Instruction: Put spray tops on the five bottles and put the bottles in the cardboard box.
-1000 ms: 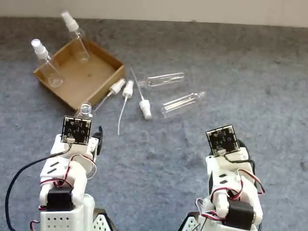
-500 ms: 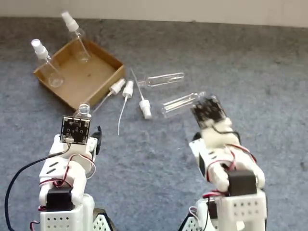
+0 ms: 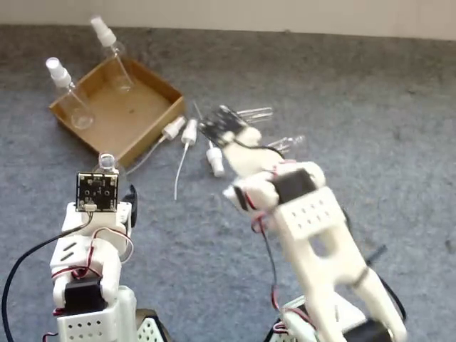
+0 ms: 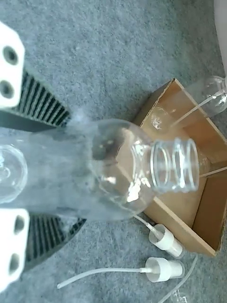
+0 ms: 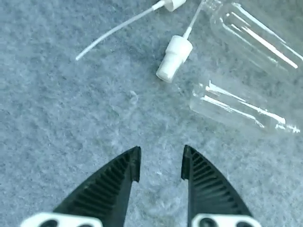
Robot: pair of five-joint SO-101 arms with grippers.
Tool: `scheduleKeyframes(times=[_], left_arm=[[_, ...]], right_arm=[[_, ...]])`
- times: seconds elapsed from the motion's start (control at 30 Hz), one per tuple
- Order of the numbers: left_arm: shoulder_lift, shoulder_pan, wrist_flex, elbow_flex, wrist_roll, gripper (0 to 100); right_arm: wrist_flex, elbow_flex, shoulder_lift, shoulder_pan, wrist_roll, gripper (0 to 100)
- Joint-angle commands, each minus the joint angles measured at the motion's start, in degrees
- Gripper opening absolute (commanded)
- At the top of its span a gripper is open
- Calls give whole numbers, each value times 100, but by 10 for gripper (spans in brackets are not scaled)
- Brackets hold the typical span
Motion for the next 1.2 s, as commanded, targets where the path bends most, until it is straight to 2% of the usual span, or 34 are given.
scheduleKeyframes(times=[0.0, 0.33, 0.67, 1.03, 1.17], left_arm=[[-66, -84, -132, 110, 105, 91], [-66, -66, -132, 119, 97, 91], [-75, -66, -123, 136, 79, 91], [-75, -57, -123, 198, 79, 91], [-75, -57, -132, 233, 79, 91]], right_arm=[[-189, -1200, 1218, -286, -70, 138], [-189, -3248, 3802, -321, -70, 139], [-171, -4796, 5727, -312, -70, 139], [-145, -5525, 6589, -286, -70, 140], [-136, -5525, 6703, -286, -70, 199]])
